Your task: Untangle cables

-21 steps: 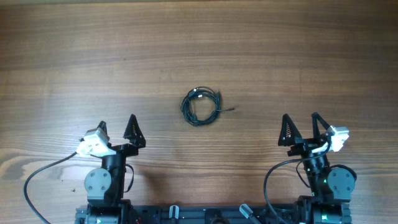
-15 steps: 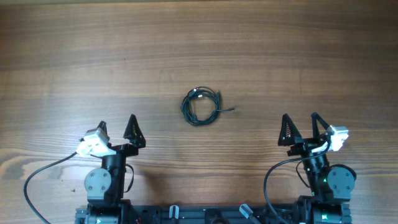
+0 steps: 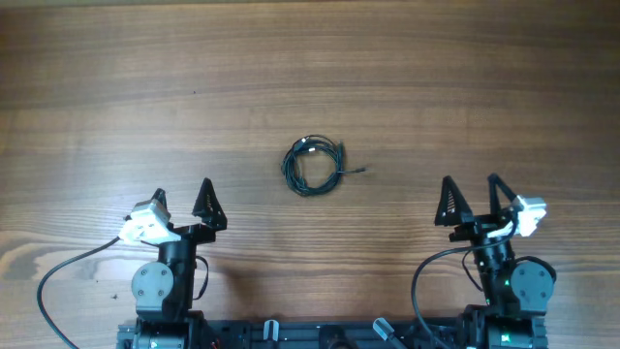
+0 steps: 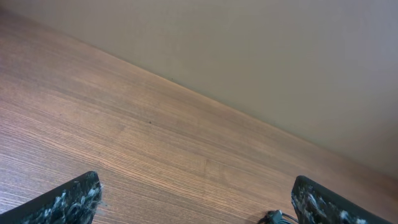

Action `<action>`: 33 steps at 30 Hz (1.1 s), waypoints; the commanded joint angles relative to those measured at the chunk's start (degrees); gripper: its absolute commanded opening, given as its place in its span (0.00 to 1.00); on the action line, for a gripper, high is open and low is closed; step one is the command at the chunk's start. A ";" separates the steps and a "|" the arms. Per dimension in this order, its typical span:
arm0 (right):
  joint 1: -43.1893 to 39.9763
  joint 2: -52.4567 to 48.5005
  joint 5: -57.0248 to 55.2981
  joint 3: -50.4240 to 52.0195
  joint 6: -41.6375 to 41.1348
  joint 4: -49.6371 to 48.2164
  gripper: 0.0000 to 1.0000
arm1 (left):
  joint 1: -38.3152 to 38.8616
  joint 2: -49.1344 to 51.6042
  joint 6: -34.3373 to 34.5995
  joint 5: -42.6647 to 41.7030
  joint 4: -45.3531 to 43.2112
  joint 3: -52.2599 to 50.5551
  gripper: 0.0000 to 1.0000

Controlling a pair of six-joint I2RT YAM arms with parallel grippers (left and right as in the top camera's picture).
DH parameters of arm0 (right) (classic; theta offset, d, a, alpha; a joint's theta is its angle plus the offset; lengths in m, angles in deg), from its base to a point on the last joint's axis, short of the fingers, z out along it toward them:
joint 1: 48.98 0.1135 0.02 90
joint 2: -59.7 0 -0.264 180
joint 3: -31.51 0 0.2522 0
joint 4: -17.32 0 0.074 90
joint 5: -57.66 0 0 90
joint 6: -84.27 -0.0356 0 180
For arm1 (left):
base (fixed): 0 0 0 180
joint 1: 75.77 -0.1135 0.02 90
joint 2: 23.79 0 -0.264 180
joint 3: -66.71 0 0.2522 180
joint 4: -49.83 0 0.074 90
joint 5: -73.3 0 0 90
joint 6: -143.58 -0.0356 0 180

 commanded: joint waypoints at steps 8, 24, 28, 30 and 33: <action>-0.24 -0.68 -0.98 0.04 -8.55 1.79 1.00 | 0.24 -0.33 -0.70 0.94 0.02 -0.22 1.00; -0.24 -6.99 34.73 -8.28 -8.76 -0.72 1.00 | 0.26 0.87 7.32 -28.79 -3.23 1.97 0.99; -0.24 -11.45 42.01 -16.35 -9.44 -0.98 1.00 | 0.26 5.99 7.21 -32.15 0.59 9.97 0.99; -0.24 -15.41 46.51 -21.57 -9.40 -1.18 1.00 | 0.26 10.95 6.27 -32.15 4.59 16.57 0.99; -0.24 -22.45 53.16 -28.76 -9.42 -1.14 1.00 | 0.31 20.65 5.01 -32.33 13.49 29.11 0.99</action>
